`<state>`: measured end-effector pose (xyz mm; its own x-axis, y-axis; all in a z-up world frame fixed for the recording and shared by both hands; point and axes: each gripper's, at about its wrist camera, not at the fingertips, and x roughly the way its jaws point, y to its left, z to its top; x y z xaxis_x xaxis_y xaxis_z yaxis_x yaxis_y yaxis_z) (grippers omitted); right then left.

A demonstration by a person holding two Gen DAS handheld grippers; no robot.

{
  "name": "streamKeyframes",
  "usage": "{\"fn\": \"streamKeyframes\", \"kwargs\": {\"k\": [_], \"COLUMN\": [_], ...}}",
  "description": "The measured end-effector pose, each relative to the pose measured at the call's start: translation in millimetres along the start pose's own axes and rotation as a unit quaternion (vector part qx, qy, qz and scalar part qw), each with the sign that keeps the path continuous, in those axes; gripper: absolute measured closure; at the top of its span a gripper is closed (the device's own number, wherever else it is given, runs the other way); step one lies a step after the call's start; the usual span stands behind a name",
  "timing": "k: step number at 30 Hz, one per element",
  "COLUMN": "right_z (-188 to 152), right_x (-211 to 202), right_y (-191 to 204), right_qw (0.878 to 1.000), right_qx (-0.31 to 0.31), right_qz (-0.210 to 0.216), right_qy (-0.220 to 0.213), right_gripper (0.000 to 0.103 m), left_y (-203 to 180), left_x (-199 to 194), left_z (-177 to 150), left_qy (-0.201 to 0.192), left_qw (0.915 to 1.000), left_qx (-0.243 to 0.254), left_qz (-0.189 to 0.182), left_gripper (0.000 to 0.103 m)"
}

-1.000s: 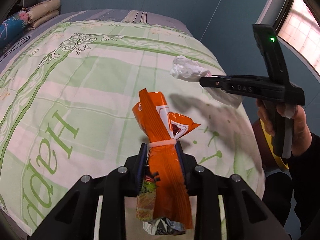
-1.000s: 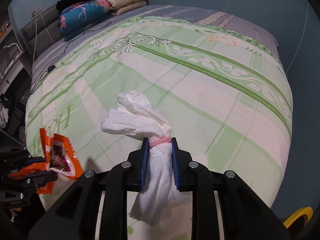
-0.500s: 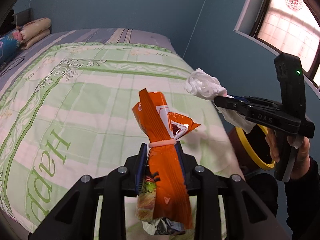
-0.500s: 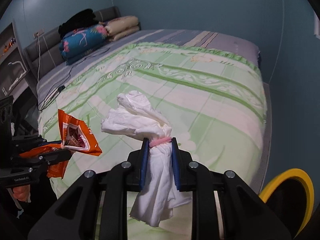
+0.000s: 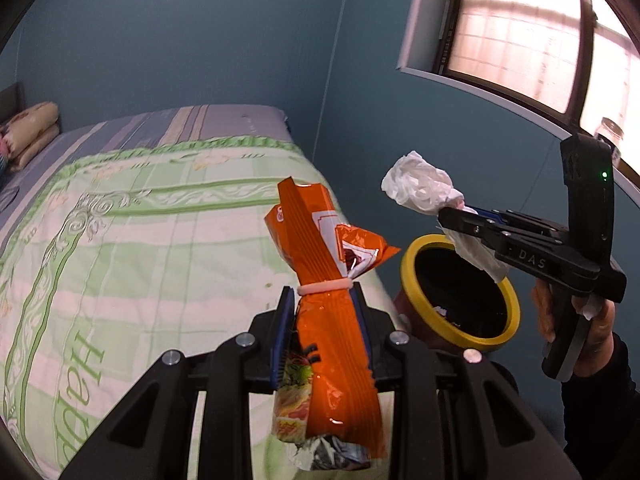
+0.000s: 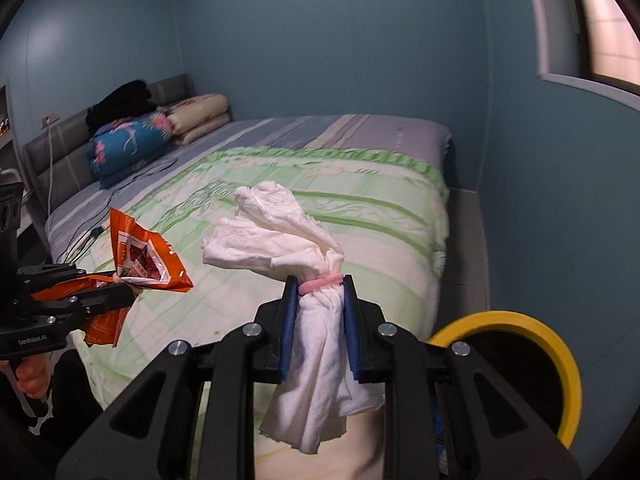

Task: Collect trash
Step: 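Carry the orange wrapper and white tissue in both tools over the bin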

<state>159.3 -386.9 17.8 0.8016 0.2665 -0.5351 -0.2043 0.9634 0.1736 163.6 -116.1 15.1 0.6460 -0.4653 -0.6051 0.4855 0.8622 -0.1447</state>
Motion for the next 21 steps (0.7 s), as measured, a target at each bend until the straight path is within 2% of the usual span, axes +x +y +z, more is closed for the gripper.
{"fn": "streamKeyframes", "kwargs": {"k": [7,11,18,21], "right_z": [-17,-29,-46,-55], "right_x": [-32,-50,-66,-69], "right_y": [-52,-82,-123,-139], "right_qw": [0.998,0.993,0.984,0.981], "right_qx": [0.041,0.064,0.111,0.131], "right_qz": [-0.048,-0.090,-0.131,-0.134], "right_qy": [-0.021,-0.038,-0.049,-0.048], "right_gripper": [0.083,0.083,0.082,0.082], "left_y": [-52,-79,-123,-141], "left_x": [17,31,59,73], "left_z": [19,28,35,36], "left_qy": [-0.009,-0.010,-0.001,0.007], "left_qw": [0.9986,0.9970,0.9929,0.9913], "left_qx": [0.042,0.060,0.093,0.100], "left_qz": [-0.030,-0.047,-0.074,-0.085], "left_gripper": [0.077,0.077,0.077,0.077]}}
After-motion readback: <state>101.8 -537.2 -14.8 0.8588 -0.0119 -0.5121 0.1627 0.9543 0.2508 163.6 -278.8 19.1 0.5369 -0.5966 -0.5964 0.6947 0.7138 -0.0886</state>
